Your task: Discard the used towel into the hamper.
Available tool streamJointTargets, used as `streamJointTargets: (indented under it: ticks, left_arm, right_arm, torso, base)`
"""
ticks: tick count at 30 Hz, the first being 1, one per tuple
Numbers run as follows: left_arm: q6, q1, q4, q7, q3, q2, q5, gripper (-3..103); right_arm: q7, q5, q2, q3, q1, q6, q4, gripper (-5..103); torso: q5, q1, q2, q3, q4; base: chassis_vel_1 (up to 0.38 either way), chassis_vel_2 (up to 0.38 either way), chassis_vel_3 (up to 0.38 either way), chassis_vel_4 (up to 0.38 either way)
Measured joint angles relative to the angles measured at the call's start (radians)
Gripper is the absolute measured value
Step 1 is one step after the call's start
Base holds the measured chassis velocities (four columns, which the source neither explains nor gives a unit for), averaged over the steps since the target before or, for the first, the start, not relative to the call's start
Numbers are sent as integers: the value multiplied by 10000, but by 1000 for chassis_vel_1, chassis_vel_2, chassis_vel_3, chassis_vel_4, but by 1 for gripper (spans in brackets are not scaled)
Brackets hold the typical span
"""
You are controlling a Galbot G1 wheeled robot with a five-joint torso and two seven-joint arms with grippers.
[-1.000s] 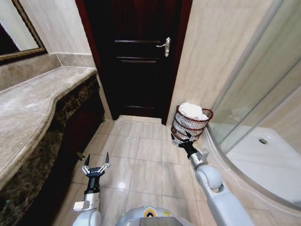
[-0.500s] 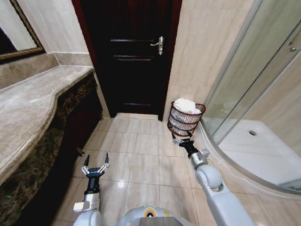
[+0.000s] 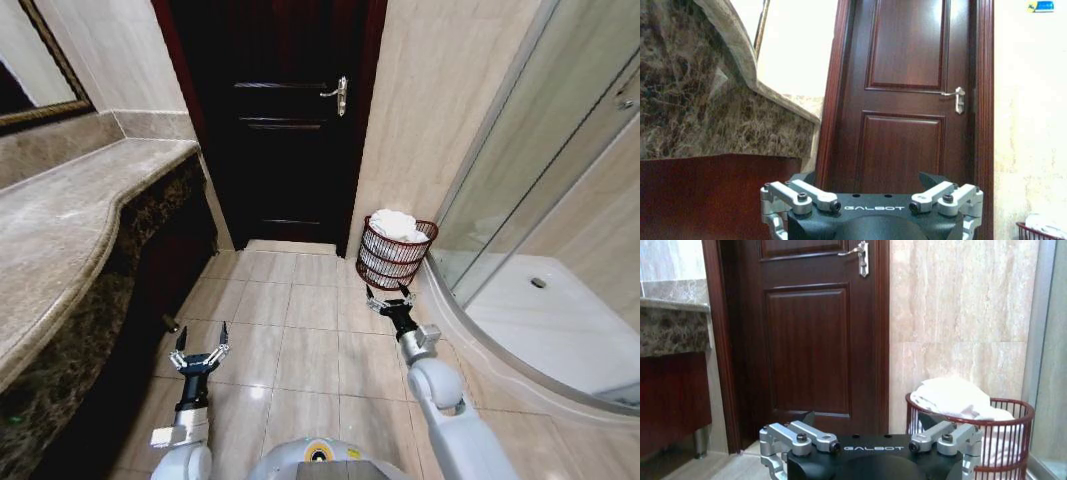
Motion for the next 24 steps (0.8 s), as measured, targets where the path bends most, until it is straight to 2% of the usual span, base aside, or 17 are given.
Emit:
streamJointTargets:
  ticks: [11,15,18,19,21,22,24]
  left_arm:
    - [262,-306,182,24,111,55,131,100]
    - [353,-317,237,165,109,130,-68,100]
    - [1087,-39,-265,99,-30,528,-640,100]
    - [1087,-39,-265,99,-30,528,-640,100]
    - [1737,12,-600,45,-348,1172,-997,100]
    - [1737,12,-600,45,-348,1172,-997,100]
    - [2494,-2,-890,152,-717,1960,-1542,100]
  right_arm:
    - [56,-34,63,132,195,7,-200,100]
    - [89,-152,115,182,215,64,-271,100]
    - [193,-4,-137,319,30,-167,140,100]
    - [193,-4,-137,319,30,-167,140,100]
    - [73,23,-297,551,-48,-221,347,100]
    - [73,23,-297,551,-48,-221,347,100]
    - [-32,63,-299,838,-148,-198,434,100]
  torso:
    - [-1,0,0,0,-2]
    - [0,0,0,0,-4]
    - [-2,-1,0,0,1]
    - [-2,-1,0,0,1]
    - [0,-2,0,0,1]
    - [0,-2,0,0,1]
    - [-2,-2,-1,0,-1]
  base:
    - [-13,-14,-16,-14]
    - [0,0,0,0]
    - [0,0,0,0]
    - [0,0,0,0]
    - [0,0,0,0]
    - [0,0,0,0]
    - [0,0,0,0]
